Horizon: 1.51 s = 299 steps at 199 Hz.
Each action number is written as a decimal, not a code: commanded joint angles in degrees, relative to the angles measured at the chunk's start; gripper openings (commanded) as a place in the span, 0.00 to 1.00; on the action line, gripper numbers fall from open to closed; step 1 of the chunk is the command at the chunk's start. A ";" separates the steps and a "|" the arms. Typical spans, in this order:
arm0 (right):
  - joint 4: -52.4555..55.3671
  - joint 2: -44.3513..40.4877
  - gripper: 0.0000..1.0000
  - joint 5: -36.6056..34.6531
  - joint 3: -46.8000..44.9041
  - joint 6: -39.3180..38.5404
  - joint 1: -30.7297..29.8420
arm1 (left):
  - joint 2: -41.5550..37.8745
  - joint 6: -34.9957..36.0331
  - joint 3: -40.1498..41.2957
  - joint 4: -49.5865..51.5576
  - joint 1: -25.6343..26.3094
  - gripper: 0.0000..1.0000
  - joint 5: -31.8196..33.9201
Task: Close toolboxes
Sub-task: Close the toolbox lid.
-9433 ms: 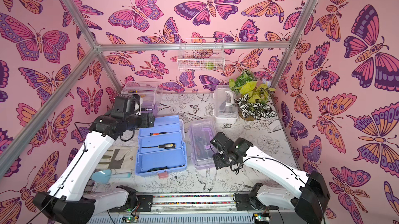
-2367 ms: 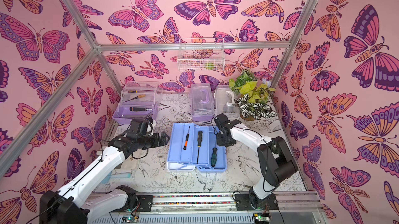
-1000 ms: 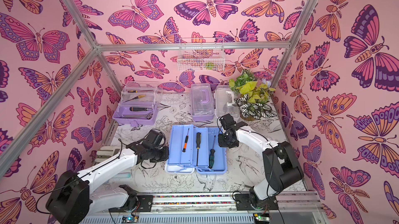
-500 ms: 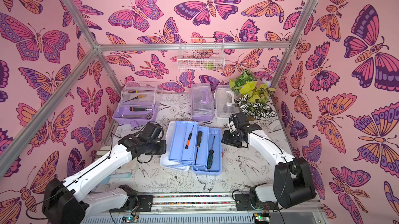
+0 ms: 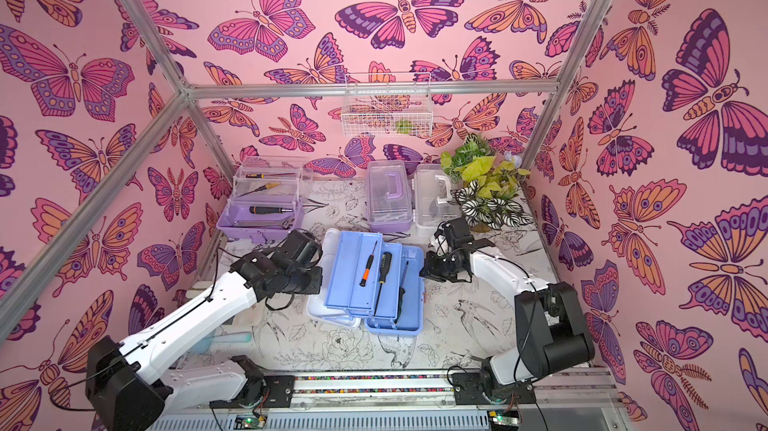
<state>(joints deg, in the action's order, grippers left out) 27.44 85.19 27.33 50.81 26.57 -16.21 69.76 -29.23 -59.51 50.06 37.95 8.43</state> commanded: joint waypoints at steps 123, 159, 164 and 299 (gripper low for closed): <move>-7.65 0.85 0.09 5.89 -1.68 2.95 -1.71 | 13.86 1.39 -18.49 1.44 17.15 0.52 3.19; -8.71 0.77 0.11 5.85 -2.37 3.85 -1.72 | 16.05 1.82 -20.84 0.32 18.70 0.56 1.93; -8.92 0.77 0.11 5.89 -2.42 4.02 -1.71 | 16.45 1.96 -21.19 -0.08 19.05 0.56 1.65; -6.96 0.59 0.14 1.96 -2.38 4.29 -1.63 | 18.15 7.15 -27.77 -5.30 22.02 0.76 -3.52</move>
<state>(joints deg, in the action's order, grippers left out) 19.86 85.49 29.06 49.01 30.92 -17.39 91.59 -24.01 -88.07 43.09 60.07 3.57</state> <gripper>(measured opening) 0.139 0.675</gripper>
